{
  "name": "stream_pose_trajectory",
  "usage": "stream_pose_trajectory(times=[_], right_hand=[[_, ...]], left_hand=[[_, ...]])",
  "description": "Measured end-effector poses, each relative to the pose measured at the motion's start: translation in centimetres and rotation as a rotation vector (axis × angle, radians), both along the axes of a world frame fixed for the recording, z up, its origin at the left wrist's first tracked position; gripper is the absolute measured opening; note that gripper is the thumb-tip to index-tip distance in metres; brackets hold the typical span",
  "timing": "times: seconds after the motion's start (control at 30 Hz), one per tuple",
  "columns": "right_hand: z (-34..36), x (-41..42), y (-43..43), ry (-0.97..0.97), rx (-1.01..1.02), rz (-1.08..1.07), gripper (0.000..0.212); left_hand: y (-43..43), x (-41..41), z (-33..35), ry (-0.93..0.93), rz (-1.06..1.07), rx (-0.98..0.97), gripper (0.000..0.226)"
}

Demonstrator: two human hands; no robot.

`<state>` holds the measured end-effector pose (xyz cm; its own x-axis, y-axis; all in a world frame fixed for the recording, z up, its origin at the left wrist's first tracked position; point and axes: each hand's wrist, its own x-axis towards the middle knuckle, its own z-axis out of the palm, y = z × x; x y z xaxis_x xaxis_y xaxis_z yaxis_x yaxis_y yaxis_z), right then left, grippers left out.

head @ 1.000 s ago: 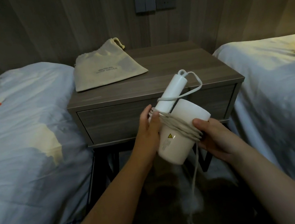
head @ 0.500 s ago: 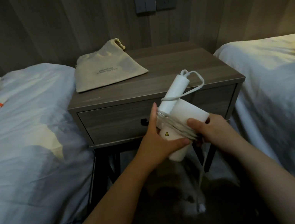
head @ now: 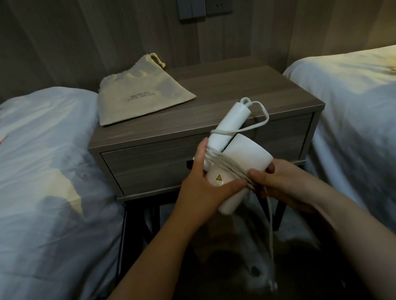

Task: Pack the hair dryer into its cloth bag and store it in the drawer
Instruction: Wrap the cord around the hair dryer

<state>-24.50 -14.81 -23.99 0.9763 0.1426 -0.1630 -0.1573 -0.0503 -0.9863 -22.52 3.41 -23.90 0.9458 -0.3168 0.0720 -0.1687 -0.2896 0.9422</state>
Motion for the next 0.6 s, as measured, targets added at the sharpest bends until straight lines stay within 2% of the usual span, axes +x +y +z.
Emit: stream_pose_trajectory(times=[0.13,0.23,0.33,0.43,0.5,0.57,0.6], right_hand=[[0.5,0.0,0.0,-0.057,-0.109,0.007,0.004],[0.6,0.1,-0.2,-0.077,-0.173,-0.009,0.024],[0.4,0.4,-0.9,0.014,0.037,0.028,0.054],[0.2,0.8,-1.6,0.109,0.184,0.066,0.065],[0.3,0.7,-1.8,0.123,0.161,0.066,0.054],[0.3,0.4,-1.7,0.059,0.009,0.031,0.03],[0.2,0.2,-1.5,0.02,-0.057,0.01,0.025]], left_hand=[[0.1,0.2,0.1,-0.019,0.004,0.017,0.1],[0.4,0.4,0.3,-0.04,0.019,0.029,0.103],[0.7,0.3,0.6,-0.085,0.05,0.047,0.105],[0.9,0.4,0.7,-0.115,0.105,0.045,0.106],[1.1,0.5,0.7,-0.114,0.145,0.038,0.108],[1.1,0.6,0.6,-0.122,0.181,0.046,0.109],[1.2,0.6,0.7,-0.128,0.201,0.053,0.109]])
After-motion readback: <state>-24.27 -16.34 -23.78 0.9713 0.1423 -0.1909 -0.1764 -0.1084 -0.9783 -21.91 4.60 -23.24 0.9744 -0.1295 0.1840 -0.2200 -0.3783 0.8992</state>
